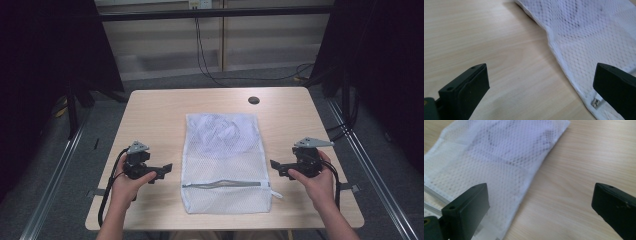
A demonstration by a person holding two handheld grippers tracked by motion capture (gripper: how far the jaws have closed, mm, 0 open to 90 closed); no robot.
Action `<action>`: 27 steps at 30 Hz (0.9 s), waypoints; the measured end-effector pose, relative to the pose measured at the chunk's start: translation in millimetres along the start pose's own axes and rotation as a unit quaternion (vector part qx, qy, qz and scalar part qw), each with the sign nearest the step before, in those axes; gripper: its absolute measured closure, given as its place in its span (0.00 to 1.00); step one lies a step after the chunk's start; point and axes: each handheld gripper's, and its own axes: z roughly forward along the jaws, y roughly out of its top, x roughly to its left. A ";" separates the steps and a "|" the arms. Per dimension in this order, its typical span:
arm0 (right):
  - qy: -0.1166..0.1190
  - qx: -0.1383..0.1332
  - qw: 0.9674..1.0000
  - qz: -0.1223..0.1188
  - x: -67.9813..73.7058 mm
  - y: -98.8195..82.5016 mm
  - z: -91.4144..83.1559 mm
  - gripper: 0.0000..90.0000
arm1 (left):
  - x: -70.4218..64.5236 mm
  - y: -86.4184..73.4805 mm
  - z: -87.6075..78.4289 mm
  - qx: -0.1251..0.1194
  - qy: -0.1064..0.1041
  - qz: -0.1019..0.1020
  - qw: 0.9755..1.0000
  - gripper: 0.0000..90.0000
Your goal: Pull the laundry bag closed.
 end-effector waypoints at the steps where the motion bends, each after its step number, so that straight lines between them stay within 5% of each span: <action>1: 0.002 -0.001 1.000 0.000 1.7 0.7 0.1 0.01 | 0.3 -0.5 -0.4 0.007 -0.008 0.002 1.000 0.00; 8: 0.015 0.005 1.000 -0.017 20.3 4.7 6.4 0.00 | -2.6 -1.8 -1.4 0.006 -0.008 0.000 1.000 0.00; 27: 0.058 0.005 0.998 -0.006 58.8 25.3 18.5 0.05 | 2.2 -1.9 0.3 0.028 -0.008 -0.002 1.000 0.02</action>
